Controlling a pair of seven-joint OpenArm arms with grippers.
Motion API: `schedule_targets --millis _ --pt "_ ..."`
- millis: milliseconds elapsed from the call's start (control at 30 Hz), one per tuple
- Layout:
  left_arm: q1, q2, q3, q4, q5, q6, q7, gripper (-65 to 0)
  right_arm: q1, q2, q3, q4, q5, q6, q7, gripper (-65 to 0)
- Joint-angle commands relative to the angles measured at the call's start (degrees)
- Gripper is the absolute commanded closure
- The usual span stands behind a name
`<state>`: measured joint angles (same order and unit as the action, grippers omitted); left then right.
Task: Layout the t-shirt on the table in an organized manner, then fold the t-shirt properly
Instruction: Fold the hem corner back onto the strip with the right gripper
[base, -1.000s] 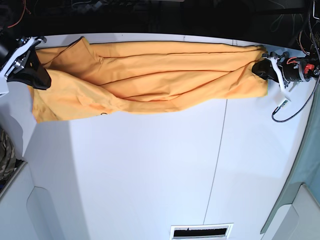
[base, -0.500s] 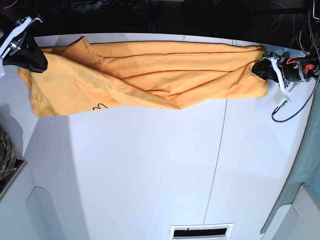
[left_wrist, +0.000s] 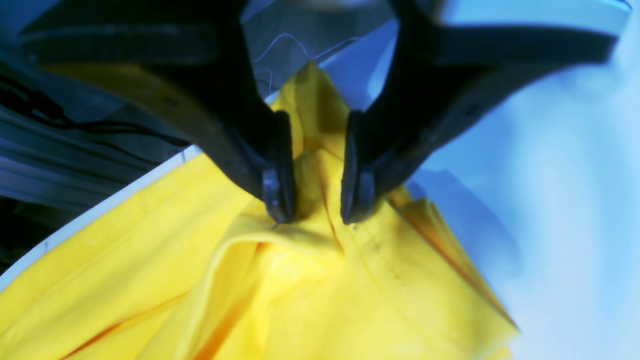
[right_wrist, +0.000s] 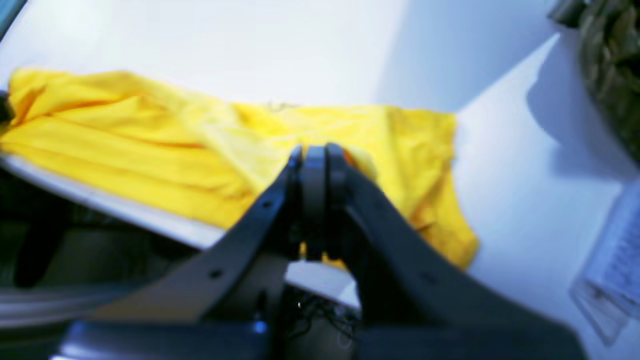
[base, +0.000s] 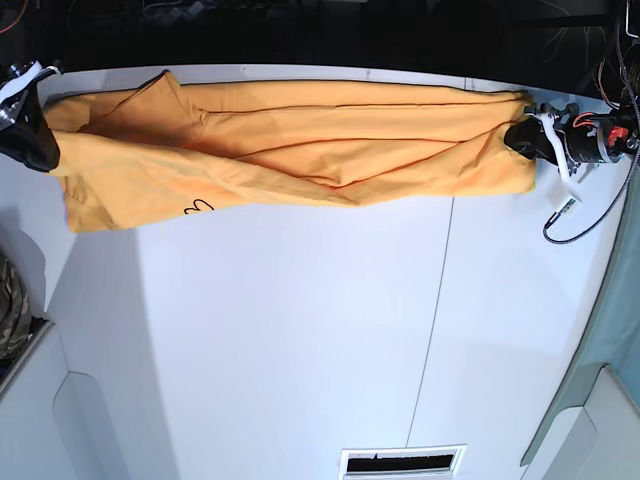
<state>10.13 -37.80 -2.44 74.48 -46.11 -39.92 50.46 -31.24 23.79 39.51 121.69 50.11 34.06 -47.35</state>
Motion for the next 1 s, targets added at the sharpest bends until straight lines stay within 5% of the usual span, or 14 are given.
schedule_targets --millis 0,467,800,967 --pt "-0.46 -1.27 -0.48 0.46 0.15 -0.08 -0.57 -20.0 1.49 0.81 0.48 -1.38 0.66 -0.20 1.49 0.0" --pt "-0.48 -1.27 -0.48 0.46 1.01 -0.08 -0.55 -20.0 20.90 0.81 -2.16 -33.90 -1.33 -0.20 2.62 0.0" --pt "-0.79 -1.29 -0.48 0.90 0.85 -0.08 -0.50 -20.1 23.74 0.76 -7.26 -38.10 -3.65 -0.22 2.58 0.0" --pt "-0.76 -1.79 -0.48 3.41 -0.87 -0.08 -0.52 -25.0 22.75 0.81 -7.10 -38.07 -4.79 -0.46 2.49 -24.1"
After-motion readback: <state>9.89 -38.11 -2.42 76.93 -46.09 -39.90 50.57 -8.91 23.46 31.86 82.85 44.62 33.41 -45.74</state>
